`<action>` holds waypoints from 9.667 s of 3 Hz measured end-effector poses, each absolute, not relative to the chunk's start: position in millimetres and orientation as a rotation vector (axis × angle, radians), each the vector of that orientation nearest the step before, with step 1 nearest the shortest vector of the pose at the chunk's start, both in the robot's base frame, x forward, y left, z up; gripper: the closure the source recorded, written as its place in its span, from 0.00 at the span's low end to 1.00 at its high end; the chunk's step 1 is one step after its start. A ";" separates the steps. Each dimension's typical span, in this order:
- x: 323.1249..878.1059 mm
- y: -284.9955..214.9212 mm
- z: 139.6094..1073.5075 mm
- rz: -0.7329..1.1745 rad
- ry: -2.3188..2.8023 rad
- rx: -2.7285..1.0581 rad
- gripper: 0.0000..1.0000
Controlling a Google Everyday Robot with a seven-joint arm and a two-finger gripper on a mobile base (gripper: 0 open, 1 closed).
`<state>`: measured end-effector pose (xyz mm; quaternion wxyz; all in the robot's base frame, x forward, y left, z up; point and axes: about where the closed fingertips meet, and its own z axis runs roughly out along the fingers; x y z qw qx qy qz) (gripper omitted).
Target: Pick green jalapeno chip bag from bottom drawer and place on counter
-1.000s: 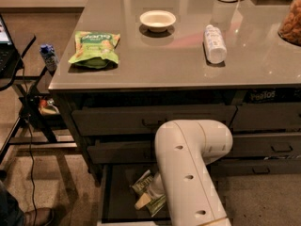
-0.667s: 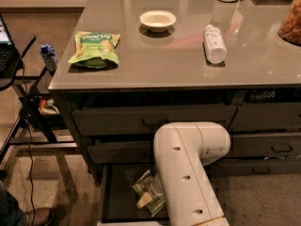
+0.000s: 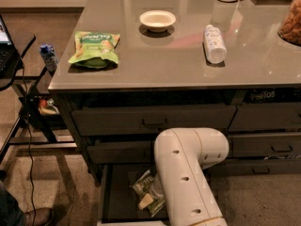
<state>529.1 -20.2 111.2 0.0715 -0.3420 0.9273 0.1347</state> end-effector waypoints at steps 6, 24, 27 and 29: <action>529.6 -20.0 114.9 0.404 2.788 -1.028 1.00; 420.9 -120.8 515.2 0.136 2.389 -0.754 1.00; 439.9 -149.3 504.8 0.278 2.319 -0.623 1.00; 436.1 -171.7 481.2 0.287 2.379 -0.524 1.00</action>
Offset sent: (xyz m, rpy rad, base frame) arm 0.0006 0.0001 -0.0003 -0.0005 0.0004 -0.0002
